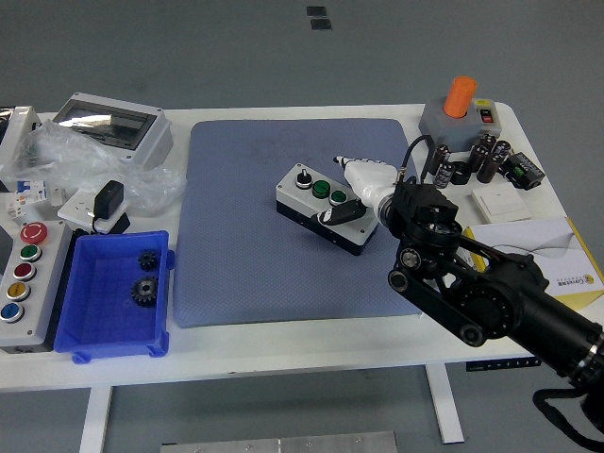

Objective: Pick up the button,place it on the desk,press the button,press the button

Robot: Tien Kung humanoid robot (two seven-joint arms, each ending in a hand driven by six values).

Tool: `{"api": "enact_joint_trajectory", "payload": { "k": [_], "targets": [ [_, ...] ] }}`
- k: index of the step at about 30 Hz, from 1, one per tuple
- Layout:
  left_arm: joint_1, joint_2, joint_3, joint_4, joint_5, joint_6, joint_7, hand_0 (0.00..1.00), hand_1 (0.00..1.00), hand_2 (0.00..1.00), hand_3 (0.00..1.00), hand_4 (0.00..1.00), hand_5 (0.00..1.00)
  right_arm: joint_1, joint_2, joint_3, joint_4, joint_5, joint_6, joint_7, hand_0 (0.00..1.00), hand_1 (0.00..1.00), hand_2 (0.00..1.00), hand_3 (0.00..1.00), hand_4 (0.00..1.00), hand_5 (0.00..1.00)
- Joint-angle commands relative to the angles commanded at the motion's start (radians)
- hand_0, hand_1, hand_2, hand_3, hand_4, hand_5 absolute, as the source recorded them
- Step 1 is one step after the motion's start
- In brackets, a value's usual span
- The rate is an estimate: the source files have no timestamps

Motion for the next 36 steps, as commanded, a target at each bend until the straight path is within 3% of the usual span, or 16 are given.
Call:
{"api": "enact_joint_trajectory", "payload": {
  "k": [10,21,22,27,28,33,34,36],
  "targets": [
    [-0.002,-0.003,0.006,0.000,0.000,-0.001,0.001,0.651,0.663,0.621,0.636,0.643,0.304,0.024,0.011,-0.047,-0.031,0.061,-0.038,0.000,0.998,0.969,0.998,0.998,0.998,0.579],
    [-0.008,-0.007,0.011,0.000,0.003,-0.002,0.000,0.651,0.662,0.620,0.633,0.640,0.301,0.033,0.026,-0.107,-0.082,0.082,-0.154,0.000,0.945,0.927,0.998,0.998,0.998,0.584],
    [-0.008,-0.007,0.012,0.000,0.003,-0.002,0.000,0.649,0.663,0.619,0.631,0.638,0.299,0.034,0.026,-0.113,-0.084,0.080,-0.164,0.000,0.709,0.785,0.827,0.998,0.988,0.552],
    [-0.009,-0.007,0.016,0.000,0.002,-0.002,-0.003,0.649,0.663,0.619,0.631,0.638,0.299,0.038,0.028,-0.141,-0.089,0.075,-0.177,0.000,0.709,0.785,0.827,0.998,0.988,0.552],
    [-0.010,-0.007,0.017,0.000,0.002,-0.002,-0.004,0.649,0.662,0.619,0.628,0.634,0.296,0.038,0.028,-0.147,-0.090,0.075,-0.176,0.000,0.335,0.609,0.659,0.998,0.834,0.318],
    [-0.011,-0.007,0.030,0.000,-0.007,-0.004,-0.012,0.649,0.662,0.619,0.628,0.634,0.296,0.041,0.029,-0.172,-0.092,0.077,-0.173,0.000,0.335,0.609,0.659,0.998,0.834,0.318],
    [-0.011,-0.007,0.033,0.000,-0.009,-0.004,-0.014,0.649,0.661,0.617,0.626,0.626,0.289,0.041,0.029,-0.175,-0.092,0.077,-0.173,0.000,0.222,0.461,0.522,0.822,0.595,0.142],
    [-0.011,-0.008,0.038,0.000,-0.013,-0.005,-0.017,0.649,0.661,0.617,0.626,0.626,0.289,0.043,0.029,-0.180,-0.092,0.075,-0.173,0.000,0.222,0.461,0.522,0.822,0.595,0.142]
  ]
}}
